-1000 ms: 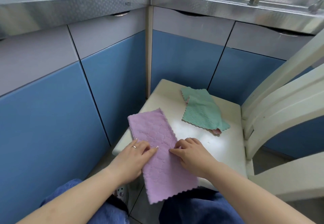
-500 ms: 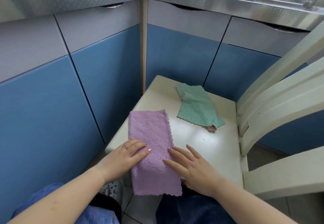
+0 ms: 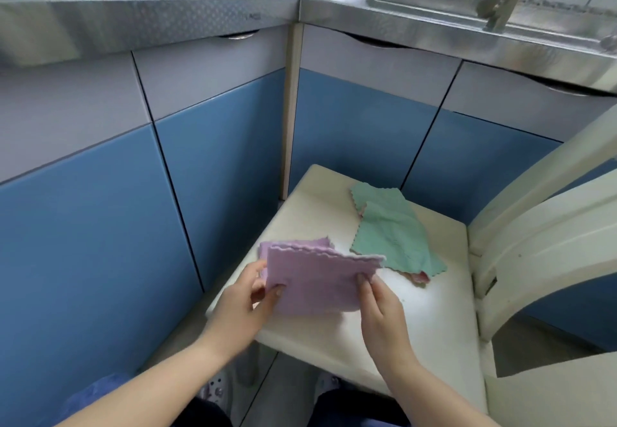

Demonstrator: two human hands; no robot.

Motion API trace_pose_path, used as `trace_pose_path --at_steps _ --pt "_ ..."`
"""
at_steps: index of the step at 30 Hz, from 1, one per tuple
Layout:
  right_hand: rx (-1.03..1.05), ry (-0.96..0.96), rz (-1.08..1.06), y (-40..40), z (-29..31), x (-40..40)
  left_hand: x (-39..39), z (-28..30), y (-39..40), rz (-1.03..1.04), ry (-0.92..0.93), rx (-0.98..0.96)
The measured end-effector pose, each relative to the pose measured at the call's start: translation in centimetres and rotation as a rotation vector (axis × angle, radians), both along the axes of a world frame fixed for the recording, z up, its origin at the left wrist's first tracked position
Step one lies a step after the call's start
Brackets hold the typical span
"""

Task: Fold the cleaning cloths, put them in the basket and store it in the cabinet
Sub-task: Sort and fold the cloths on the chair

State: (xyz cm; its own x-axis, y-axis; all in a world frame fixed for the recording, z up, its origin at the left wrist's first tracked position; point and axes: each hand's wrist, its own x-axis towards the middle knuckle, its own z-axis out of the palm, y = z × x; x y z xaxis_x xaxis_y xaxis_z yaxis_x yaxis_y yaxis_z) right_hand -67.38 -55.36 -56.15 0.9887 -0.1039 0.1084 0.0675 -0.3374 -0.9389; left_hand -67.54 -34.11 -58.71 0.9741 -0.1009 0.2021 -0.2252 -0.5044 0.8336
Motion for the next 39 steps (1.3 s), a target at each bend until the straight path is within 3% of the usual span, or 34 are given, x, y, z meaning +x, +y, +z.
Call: trace_pose_path --at_steps 3,9,15,19,28,30,32,35,39 --pt "-0.026 0.089 -0.020 1.3 0.4 2.6 1.2 -0.1 -0.7 0.126 0.145 -0.144" --pt "-0.320 0.241 0.031 1.3 -1.2 6.5 2.8 -0.5 -0.6 0.116 0.330 -0.051" --pt "-0.566 0.197 0.096 1.7 -1.9 7.9 3.0 -0.8 -0.7 0.144 0.188 0.067" --pt "-0.623 0.217 0.089 2.0 -2.0 8.6 3.2 -1.0 -0.6 0.172 0.208 0.064" --pt "-0.605 0.332 0.045 1.4 -1.2 9.5 4.2 0.7 1.2 0.073 0.544 -0.151" --pt "-0.641 0.291 0.014 0.9 -0.8 9.6 4.4 0.8 1.7 0.105 0.480 0.019" --pt "-0.706 0.177 0.022 0.9 -0.7 9.7 4.4 1.0 1.6 0.173 0.286 0.276" --pt "-0.879 0.000 0.172 2.2 -1.0 9.2 4.8 1.7 -0.2 0.115 0.027 0.428" --pt "-1.112 0.012 0.432 4.5 -2.8 7.7 5.8 0.7 -3.4 -0.040 0.024 0.740"
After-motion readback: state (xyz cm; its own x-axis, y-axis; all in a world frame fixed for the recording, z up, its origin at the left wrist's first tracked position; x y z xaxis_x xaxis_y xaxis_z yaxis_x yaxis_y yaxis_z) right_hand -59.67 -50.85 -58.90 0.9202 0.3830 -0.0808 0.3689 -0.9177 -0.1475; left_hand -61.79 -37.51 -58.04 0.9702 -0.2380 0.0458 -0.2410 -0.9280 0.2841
